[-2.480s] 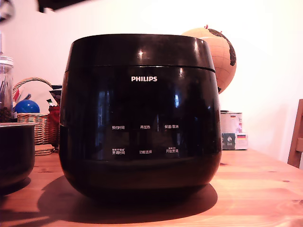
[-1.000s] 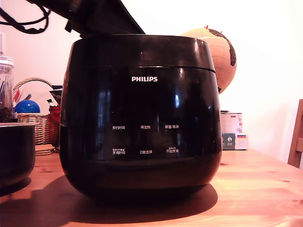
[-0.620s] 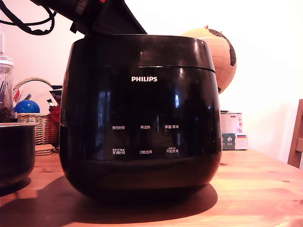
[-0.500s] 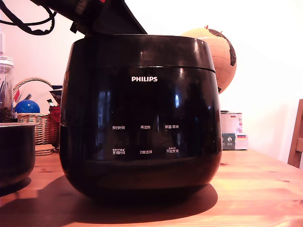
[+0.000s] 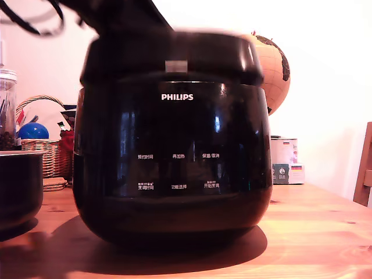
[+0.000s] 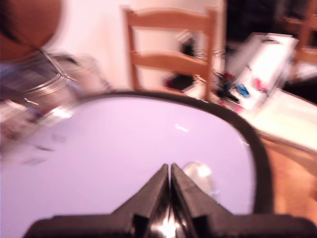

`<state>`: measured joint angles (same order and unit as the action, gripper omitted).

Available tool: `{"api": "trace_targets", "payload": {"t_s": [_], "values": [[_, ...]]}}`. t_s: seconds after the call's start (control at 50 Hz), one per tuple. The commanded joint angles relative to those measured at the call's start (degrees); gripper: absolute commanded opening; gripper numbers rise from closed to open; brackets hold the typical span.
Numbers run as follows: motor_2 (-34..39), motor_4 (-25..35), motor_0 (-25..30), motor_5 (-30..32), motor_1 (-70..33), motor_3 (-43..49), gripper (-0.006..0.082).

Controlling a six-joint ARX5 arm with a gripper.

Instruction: Open the rice cooker by pressing the large metal button on the top of its lid with medium force

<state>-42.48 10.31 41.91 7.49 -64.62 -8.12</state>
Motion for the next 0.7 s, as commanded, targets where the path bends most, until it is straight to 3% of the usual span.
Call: {"api": "trace_targets", "payload": {"t_s": [0.0,0.4,0.68], "values": [[2.05,-0.85,-0.74,-0.22,0.94,-0.04,-0.0019],[2.05,-6.10,-6.58,-0.15,7.63,3.28,-0.0019],[2.05,-10.32,-14.03,0.09,13.53,9.31,-0.0020]]}}
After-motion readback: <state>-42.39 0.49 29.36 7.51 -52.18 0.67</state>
